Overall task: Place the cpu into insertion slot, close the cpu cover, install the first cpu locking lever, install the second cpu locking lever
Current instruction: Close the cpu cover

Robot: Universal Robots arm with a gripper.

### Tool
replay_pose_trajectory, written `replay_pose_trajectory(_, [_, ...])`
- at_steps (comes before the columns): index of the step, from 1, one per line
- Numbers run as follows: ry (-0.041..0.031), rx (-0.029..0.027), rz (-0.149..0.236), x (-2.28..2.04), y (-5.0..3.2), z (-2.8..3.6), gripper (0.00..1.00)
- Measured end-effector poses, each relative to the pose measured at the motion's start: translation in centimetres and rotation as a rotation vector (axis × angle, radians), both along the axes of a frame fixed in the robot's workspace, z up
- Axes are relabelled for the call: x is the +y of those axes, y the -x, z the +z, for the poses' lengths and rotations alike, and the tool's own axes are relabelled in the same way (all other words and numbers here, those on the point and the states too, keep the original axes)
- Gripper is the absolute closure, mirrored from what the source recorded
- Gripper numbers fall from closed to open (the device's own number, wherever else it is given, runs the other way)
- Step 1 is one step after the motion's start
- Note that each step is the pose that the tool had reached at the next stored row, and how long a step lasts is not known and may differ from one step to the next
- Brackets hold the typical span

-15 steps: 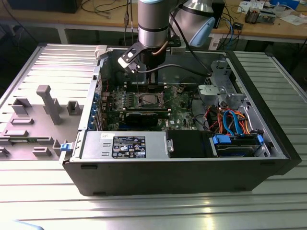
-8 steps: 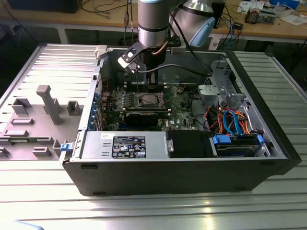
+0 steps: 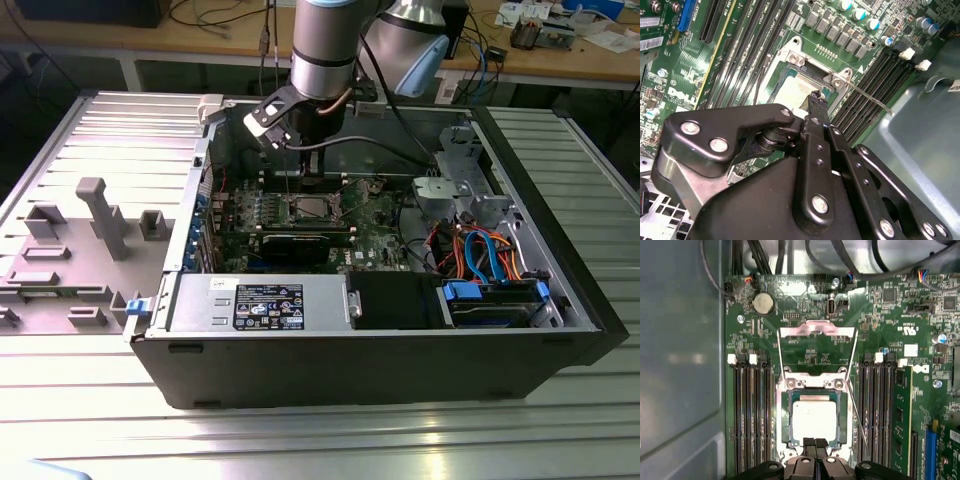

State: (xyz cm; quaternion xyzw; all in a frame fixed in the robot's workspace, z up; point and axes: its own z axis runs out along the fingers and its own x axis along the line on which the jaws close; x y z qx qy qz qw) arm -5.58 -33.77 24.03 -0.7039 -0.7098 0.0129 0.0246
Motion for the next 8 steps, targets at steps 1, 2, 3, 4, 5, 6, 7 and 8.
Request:
replay_pose_trajectory(1, [0.0,0.0,0.0,0.0,0.0,0.0,0.89])
replay_pose_trajectory(2, [-0.0001,0.0,0.0,0.0,-0.01,-0.01,0.89])
replay_pose_trajectory(3, [-0.0002,-0.0001,0.0,0.0,-0.02,-0.01,0.89])
replay_pose_trajectory(4, [-0.0002,-0.0006,0.0,0.0,-0.01,-0.01,0.89])
replay_pose_trajectory(5, [-0.0004,-0.0048,0.0,0.0,-0.01,-0.02,0.89])
replay_pose_trajectory(6, [-0.0005,-0.0095,0.0,0.01,-0.01,-0.02,0.89])
replay_pose_trajectory(7, [-0.0002,-0.017,0.0,0.0,-0.01,-0.01,0.89])
replay_pose_trajectory(8, [-0.0005,-0.0206,0.0,0.01,-0.02,-0.02,0.89])
